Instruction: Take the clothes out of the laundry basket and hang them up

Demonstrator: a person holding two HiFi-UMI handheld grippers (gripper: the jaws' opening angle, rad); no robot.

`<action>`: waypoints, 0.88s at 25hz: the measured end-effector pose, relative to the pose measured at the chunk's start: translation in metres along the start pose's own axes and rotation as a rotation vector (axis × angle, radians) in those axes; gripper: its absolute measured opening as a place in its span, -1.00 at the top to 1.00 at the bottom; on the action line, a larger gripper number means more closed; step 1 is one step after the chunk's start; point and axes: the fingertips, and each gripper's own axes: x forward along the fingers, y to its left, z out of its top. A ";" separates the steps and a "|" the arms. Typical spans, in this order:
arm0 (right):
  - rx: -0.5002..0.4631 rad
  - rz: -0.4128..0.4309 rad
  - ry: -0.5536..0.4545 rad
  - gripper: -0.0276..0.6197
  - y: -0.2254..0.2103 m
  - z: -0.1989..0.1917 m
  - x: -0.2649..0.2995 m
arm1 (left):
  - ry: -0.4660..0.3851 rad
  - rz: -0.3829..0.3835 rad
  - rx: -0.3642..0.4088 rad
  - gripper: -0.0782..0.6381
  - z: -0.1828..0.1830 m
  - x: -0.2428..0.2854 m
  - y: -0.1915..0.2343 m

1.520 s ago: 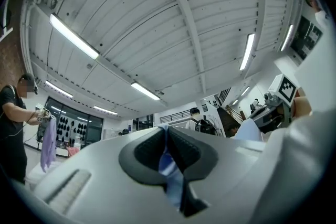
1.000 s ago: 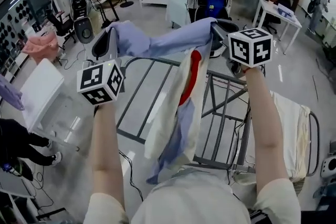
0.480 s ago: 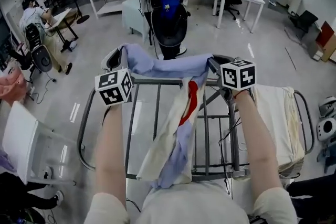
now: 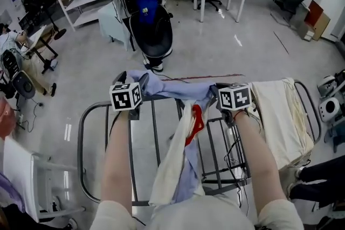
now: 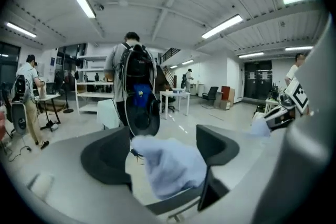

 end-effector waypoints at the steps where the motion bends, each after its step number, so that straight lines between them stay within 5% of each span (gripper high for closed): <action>1: 0.017 -0.019 0.018 0.88 -0.004 -0.012 0.002 | 0.032 -0.021 0.002 -0.29 -0.012 0.003 -0.006; 6: 0.061 -0.046 0.041 0.86 -0.012 -0.033 0.007 | 0.069 -0.092 0.054 -0.31 -0.026 -0.011 -0.034; 11: 0.059 -0.016 0.017 0.76 -0.010 -0.041 -0.005 | 0.084 -0.268 0.094 -0.31 -0.032 -0.050 -0.094; 17: 0.042 -0.001 -0.008 0.49 -0.004 -0.050 -0.030 | 0.237 -0.516 0.170 -0.29 -0.073 -0.112 -0.178; 22: -0.014 0.088 -0.058 0.49 0.045 -0.052 -0.051 | 0.367 -0.608 0.218 -0.14 -0.115 -0.164 -0.213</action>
